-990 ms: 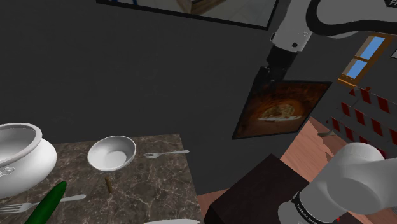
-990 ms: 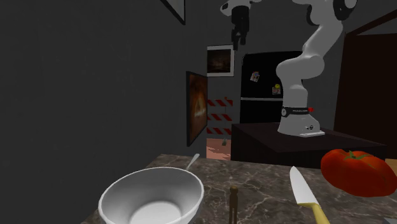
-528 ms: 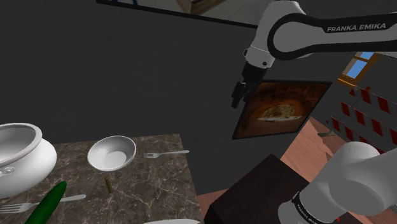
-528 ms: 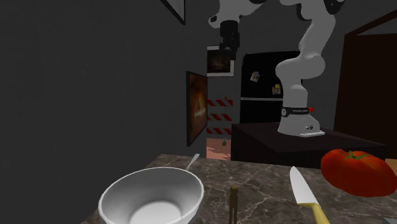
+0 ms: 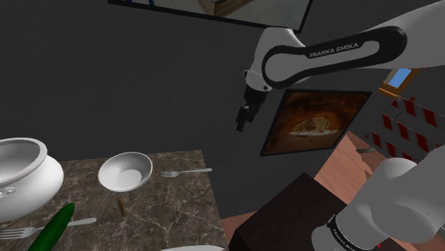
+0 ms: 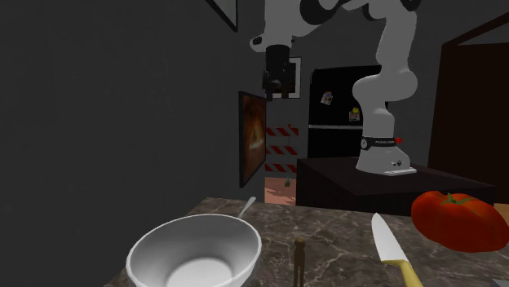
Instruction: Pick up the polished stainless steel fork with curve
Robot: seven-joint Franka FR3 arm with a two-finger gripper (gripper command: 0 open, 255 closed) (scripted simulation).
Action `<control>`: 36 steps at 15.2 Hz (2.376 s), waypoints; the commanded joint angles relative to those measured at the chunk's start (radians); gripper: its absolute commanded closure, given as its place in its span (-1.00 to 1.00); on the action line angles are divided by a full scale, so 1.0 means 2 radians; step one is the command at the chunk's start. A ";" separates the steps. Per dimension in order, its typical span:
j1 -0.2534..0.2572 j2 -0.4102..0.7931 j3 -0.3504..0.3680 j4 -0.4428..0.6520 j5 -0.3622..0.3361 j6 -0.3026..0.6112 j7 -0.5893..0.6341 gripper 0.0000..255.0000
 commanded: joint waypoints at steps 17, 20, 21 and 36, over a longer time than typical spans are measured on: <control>0.052 0.326 0.041 0.164 -0.036 0.163 -0.103 -1.00; 0.063 0.379 0.046 0.205 -0.049 0.174 -0.115 -1.00; 0.067 0.396 0.047 0.220 -0.054 0.177 -0.119 -1.00; 0.093 0.525 0.047 0.311 -0.082 0.213 -0.138 -1.00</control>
